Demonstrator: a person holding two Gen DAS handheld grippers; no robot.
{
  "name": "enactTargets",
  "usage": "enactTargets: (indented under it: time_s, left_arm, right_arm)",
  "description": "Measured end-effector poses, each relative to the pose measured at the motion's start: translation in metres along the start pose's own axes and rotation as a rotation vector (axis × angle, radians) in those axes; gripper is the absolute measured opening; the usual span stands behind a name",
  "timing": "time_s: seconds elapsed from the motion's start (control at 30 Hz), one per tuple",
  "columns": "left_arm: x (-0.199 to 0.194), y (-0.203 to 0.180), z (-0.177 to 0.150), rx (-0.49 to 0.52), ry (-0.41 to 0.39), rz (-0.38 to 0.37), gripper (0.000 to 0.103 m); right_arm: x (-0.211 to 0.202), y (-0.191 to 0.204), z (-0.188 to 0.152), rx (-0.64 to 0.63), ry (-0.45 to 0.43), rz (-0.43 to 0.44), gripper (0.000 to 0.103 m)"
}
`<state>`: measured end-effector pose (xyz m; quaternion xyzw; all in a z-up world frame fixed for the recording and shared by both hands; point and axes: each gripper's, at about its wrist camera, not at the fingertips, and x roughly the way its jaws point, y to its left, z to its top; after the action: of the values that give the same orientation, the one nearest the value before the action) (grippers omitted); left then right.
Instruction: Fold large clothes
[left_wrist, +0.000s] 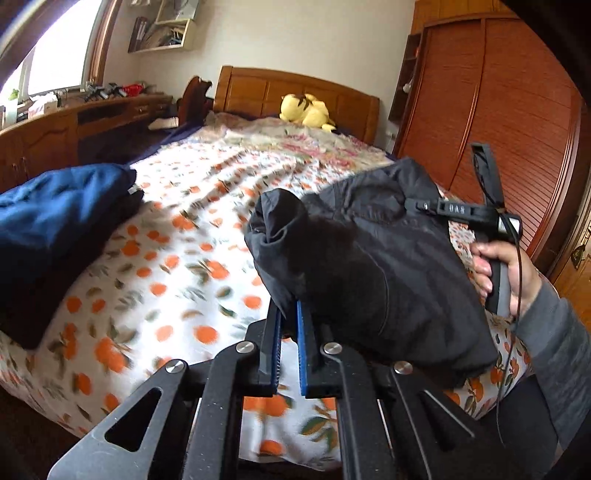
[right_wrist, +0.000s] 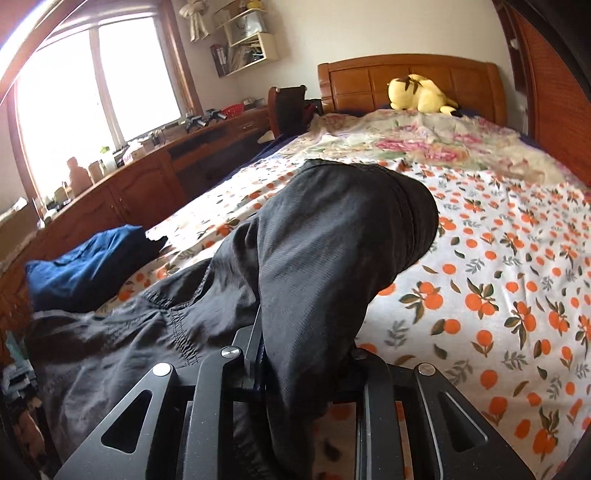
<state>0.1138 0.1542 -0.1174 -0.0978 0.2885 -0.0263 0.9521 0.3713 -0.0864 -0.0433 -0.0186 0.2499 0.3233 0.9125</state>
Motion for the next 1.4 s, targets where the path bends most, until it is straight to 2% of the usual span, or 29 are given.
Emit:
enactTargets:
  time_s: [0.1, 0.3, 0.4, 0.5, 0.7, 0.83, 0.9, 0.97, 1.0, 1.07, 1.17, 1.2, 1.27, 1.3, 1.33, 1.4]
  left_arm:
    - [-0.013, 0.024, 0.014, -0.004, -0.029, 0.016, 0.008]
    - [-0.055, 0.093, 0.043, -0.023, -0.109, 0.094, 0.008]
    - [-0.080, 0.138, 0.061, -0.040, -0.145, 0.167, 0.008]
    - [-0.105, 0.180, 0.079, -0.032, -0.176, 0.272, 0.008]
    - [-0.153, 0.262, 0.107, -0.043, -0.209, 0.466, 0.008]
    - [-0.158, 0.305, 0.100, -0.059, -0.158, 0.577, 0.008]
    - [-0.156, 0.323, 0.086, -0.095, -0.134, 0.580, 0.008]
    - [-0.152, 0.335, 0.073, -0.123, -0.117, 0.583, 0.009]
    - [-0.151, 0.338, 0.068, -0.127, -0.118, 0.591, 0.009]
    - [-0.154, 0.341, 0.062, -0.137, -0.126, 0.581, 0.010]
    - [-0.164, 0.341, 0.058, -0.140, -0.151, 0.577, 0.028]
    - [-0.169, 0.340, 0.061, -0.137, -0.169, 0.573, 0.040]
    - [-0.178, 0.330, 0.064, -0.131, -0.193, 0.560, 0.050]
    - [-0.183, 0.327, 0.066, -0.126, -0.199, 0.559, 0.065]
    - [-0.188, 0.323, 0.067, -0.121, -0.213, 0.557, 0.085]
    - [-0.195, 0.321, 0.069, -0.115, -0.245, 0.547, 0.088]
  right_arm:
    - [0.004, 0.027, 0.009, -0.043, 0.014, -0.011, 0.023]
    - [0.023, 0.114, 0.065, -0.129, 0.002, 0.017, 0.023]
    - [0.041, 0.166, 0.095, -0.170, -0.005, 0.053, 0.023]
    - [0.064, 0.226, 0.125, -0.211, -0.016, 0.098, 0.023]
    - [0.119, 0.337, 0.161, -0.244, -0.018, 0.187, 0.024]
    - [0.157, 0.385, 0.155, -0.273, 0.040, 0.205, 0.026]
    - [0.178, 0.396, 0.144, -0.294, 0.122, 0.180, 0.030]
    - [0.194, 0.400, 0.130, -0.307, 0.200, 0.144, 0.037]
    - [0.199, 0.401, 0.125, -0.316, 0.220, 0.117, 0.039]
    - [0.196, 0.399, 0.114, -0.356, 0.215, 0.077, 0.050]
    - [0.196, 0.411, 0.112, -0.411, 0.205, 0.043, 0.058]
    - [0.192, 0.415, 0.110, -0.420, 0.199, 0.038, 0.059]
    - [0.181, 0.420, 0.106, -0.433, 0.178, 0.033, 0.062]
    - [0.175, 0.423, 0.102, -0.437, 0.168, 0.034, 0.063]
    - [0.169, 0.426, 0.100, -0.438, 0.158, 0.043, 0.064]
    - [0.156, 0.432, 0.094, -0.442, 0.141, 0.075, 0.065]
